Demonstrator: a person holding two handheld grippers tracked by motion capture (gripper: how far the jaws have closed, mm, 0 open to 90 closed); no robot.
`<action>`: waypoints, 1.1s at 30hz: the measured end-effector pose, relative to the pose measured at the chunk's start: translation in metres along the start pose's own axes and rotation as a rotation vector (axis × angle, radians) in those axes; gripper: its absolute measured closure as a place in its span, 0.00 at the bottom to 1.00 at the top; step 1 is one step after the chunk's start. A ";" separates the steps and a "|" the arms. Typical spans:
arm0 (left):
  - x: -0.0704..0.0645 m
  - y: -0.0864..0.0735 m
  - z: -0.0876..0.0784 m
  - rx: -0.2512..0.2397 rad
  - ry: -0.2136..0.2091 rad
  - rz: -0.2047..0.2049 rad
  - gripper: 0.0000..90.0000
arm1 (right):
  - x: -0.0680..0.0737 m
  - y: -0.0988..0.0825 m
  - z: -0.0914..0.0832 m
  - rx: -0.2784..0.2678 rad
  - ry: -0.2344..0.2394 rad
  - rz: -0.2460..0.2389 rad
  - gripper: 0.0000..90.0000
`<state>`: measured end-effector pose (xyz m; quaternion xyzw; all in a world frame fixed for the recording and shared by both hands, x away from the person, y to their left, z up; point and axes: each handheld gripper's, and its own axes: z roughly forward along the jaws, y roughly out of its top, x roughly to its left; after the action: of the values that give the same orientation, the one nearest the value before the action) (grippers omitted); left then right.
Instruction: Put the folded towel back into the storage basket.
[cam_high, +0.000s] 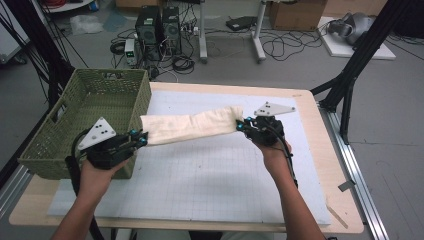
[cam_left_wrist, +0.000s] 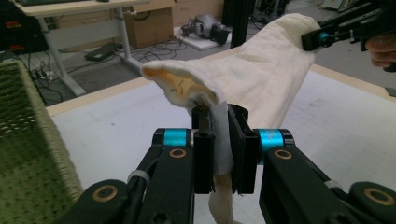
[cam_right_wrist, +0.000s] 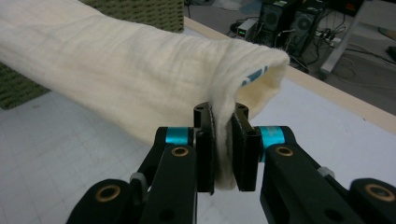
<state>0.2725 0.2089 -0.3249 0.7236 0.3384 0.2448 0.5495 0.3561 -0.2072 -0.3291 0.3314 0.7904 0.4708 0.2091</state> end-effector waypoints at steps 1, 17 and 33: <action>0.002 0.001 -0.005 -0.007 0.008 0.002 0.90 | 0.000 0.003 0.003 -0.005 0.004 0.002 0.91; 0.026 0.007 -0.065 -0.071 0.139 0.016 0.90 | 0.030 0.087 0.072 -0.020 0.059 -0.108 0.92; 0.046 -0.007 -0.107 -0.065 0.285 0.010 0.90 | 0.078 0.149 0.153 -0.006 0.113 -0.179 0.92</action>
<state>0.2238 0.3122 -0.3027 0.6650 0.4012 0.3587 0.5178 0.4497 -0.0081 -0.2705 0.2318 0.8260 0.4705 0.2066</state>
